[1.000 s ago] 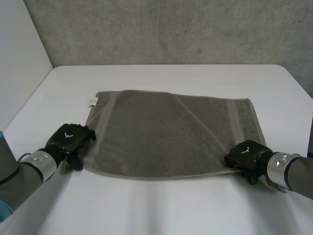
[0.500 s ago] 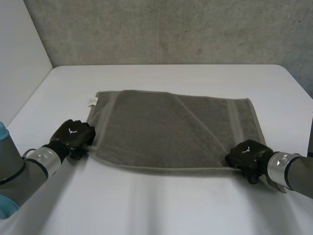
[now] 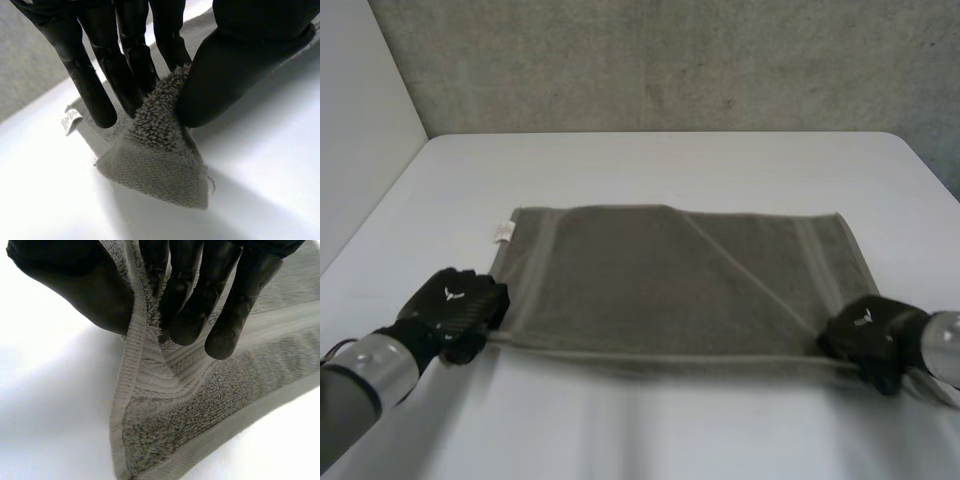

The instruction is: Fold the laundry

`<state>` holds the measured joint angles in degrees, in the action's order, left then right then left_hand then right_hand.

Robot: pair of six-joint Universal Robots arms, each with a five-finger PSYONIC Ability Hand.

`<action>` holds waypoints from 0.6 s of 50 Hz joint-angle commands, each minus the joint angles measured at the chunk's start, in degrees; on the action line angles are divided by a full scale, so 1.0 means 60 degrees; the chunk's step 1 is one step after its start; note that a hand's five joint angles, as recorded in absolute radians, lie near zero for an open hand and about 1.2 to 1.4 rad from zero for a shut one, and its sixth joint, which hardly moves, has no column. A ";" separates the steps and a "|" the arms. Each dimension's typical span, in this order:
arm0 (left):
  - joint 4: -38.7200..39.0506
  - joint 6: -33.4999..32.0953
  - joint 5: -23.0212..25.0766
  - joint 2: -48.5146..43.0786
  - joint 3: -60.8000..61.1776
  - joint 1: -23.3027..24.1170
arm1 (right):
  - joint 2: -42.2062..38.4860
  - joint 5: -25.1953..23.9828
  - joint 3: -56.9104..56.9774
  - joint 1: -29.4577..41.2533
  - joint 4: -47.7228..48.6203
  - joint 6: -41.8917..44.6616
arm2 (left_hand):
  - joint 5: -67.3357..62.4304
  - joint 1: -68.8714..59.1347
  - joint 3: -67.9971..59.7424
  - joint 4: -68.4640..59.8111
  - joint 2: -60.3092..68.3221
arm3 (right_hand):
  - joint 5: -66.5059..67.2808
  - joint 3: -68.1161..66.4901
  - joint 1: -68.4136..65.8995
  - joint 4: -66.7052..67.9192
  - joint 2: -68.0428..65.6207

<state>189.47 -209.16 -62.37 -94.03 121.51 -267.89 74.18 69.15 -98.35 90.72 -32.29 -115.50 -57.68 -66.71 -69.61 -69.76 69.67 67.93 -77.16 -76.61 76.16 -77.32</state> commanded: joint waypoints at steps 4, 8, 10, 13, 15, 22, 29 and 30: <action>-0.2634 -0.1406 0.0126 0.1097 -0.0167 -0.0907 | 0.0484 -0.0333 0.0367 -0.1146 -0.1650 0.1892 | -0.2053 -0.2215 -0.1731 -0.1707 0.1722 | 0.0345 -0.0474 -0.0565 0.0640 -0.0447; -0.2372 -0.1687 0.0272 0.0791 -0.0634 -0.0835 | 0.0134 -0.0436 0.1140 -0.1072 -0.0876 0.1176 | -0.2053 -0.2215 -0.1731 -0.1707 0.1722 | 0.0345 -0.0474 -0.0565 0.0640 -0.0447; -0.2092 -0.1585 0.0317 0.0349 -0.0944 -0.0776 | -0.0129 -0.0392 0.1520 -0.1000 -0.0612 0.0928 | -0.2053 -0.2215 -0.1731 -0.1707 0.1722 | 0.0345 -0.0474 -0.0565 0.0640 -0.0447; -0.1359 -0.1131 0.0288 -0.0793 -0.1750 -0.0234 | -0.0598 -0.0304 0.2340 -0.0562 -0.0158 0.0255 | -0.2053 -0.2215 -0.1731 -0.1707 0.1722 | 0.0345 -0.0474 -0.0565 0.0640 -0.0447; -0.0601 -0.0475 0.0113 -0.1843 -0.2843 0.0627 | -0.0864 -0.0260 0.2784 -0.0252 0.0035 -0.0144 | -0.2053 -0.2215 -0.1731 -0.1707 0.1722 | 0.0345 -0.0474 -0.0565 0.0640 -0.0447; 0.0177 0.0785 -0.0794 -0.3777 -0.5114 0.1201 | -0.2340 0.0470 0.4583 0.0508 0.1043 -0.1462 | -0.2053 -0.2215 -0.1731 -0.1707 0.1722 | 0.0345 -0.0474 -0.0565 0.0640 -0.0447; 0.0472 0.1169 -0.1412 -0.5554 -0.7272 0.1788 | -0.3614 0.1320 0.5842 0.1051 0.2054 -0.1536 | -0.2053 -0.2215 -0.1731 -0.1707 0.1722 | 0.0345 -0.0474 -0.0565 0.0640 -0.0447; 0.0472 0.1169 -0.1557 -0.5931 -0.7679 0.1846 | -0.3893 0.1482 0.6135 0.1124 0.2172 -0.1536 | -0.2053 -0.2215 -0.1731 -0.1707 0.1722 | 0.0345 -0.0474 -0.0565 0.0640 -0.0447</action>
<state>191.78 -203.19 -68.57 -121.45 85.45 -258.74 57.75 73.40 -68.34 95.03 -23.93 -124.65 -59.04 -66.71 -69.66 -69.79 69.69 69.48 -77.16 -76.61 76.17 -77.32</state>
